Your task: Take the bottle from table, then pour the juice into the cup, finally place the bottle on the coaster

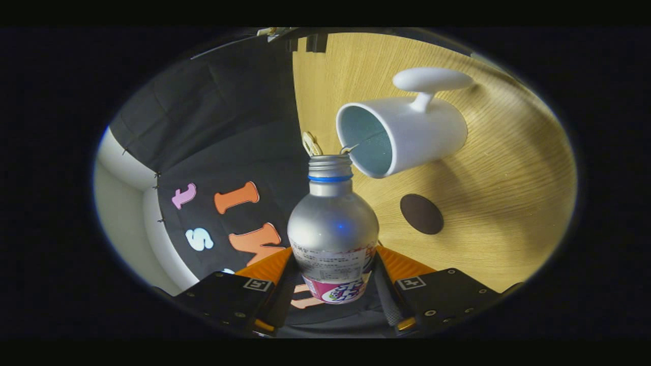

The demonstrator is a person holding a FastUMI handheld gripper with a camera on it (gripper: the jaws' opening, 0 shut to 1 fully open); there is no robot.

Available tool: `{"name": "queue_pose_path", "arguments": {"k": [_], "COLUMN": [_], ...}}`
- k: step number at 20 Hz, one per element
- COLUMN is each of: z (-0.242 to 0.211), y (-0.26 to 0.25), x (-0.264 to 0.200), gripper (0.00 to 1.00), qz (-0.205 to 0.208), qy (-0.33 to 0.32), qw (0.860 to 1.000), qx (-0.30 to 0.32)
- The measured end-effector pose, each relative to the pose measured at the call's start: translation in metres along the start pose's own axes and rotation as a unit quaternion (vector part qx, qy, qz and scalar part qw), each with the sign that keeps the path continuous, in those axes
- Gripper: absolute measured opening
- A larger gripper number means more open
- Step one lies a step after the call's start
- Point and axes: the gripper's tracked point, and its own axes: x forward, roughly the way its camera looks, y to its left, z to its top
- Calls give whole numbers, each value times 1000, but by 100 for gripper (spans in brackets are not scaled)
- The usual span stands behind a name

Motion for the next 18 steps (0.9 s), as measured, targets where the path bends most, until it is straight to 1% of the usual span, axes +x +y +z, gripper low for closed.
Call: {"name": "queue_pose_path", "arguments": {"k": [18], "z": [1], "y": [9], "x": [1], "gripper": [74], "qz": [2], "qy": [-4], "qw": [1000], "qx": [28]}}
